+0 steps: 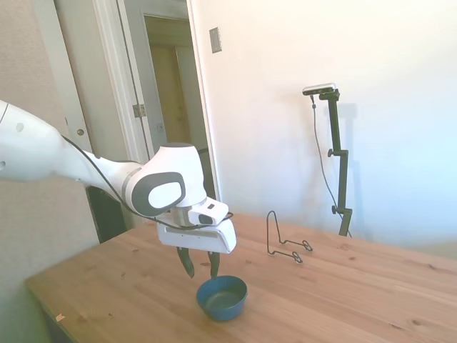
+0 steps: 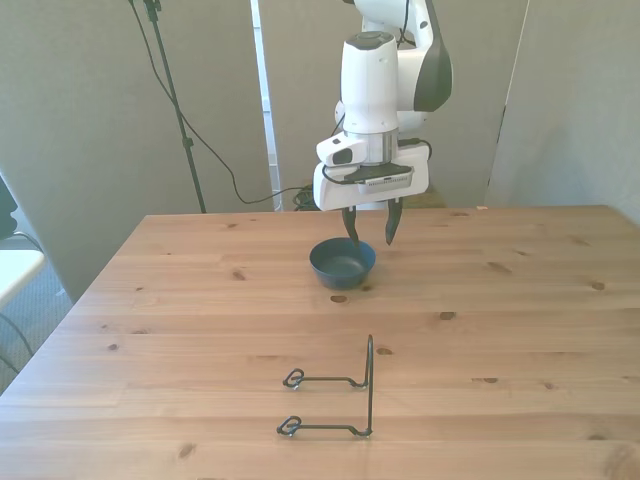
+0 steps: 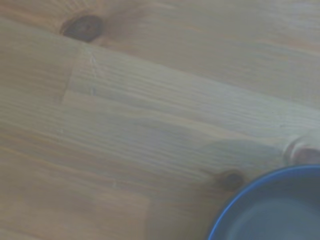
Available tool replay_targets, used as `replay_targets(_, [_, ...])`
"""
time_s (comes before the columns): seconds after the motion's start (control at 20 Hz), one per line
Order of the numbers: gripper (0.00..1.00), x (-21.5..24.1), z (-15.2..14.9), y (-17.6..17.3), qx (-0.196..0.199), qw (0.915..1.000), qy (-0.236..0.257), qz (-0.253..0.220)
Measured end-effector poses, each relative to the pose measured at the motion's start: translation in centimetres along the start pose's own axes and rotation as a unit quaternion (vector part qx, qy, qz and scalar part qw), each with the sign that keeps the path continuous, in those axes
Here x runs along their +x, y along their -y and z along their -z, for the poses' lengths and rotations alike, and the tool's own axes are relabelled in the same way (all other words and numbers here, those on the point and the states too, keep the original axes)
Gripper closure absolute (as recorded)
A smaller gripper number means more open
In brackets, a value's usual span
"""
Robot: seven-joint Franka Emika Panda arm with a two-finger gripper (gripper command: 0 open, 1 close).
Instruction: Unload the bowl
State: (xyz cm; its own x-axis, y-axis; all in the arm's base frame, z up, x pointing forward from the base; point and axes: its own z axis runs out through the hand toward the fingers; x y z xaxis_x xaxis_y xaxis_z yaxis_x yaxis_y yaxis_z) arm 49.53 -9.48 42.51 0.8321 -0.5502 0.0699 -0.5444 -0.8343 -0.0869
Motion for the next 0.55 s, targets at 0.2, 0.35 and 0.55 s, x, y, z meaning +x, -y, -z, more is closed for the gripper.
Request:
replay_targets(0.2, [0.0, 1.2, 2.0, -0.7, 0.01, 0.9991, -0.02, -0.037])
replay_targets(0.35, [0.0, 2.3, 3.4, -1.4, 0.016, 0.997, -0.033, -0.067])
replay_targets(0.55, [0.0, 3.8, 5.9, -3.2, 0.027, 0.9942, -0.042, -0.095])
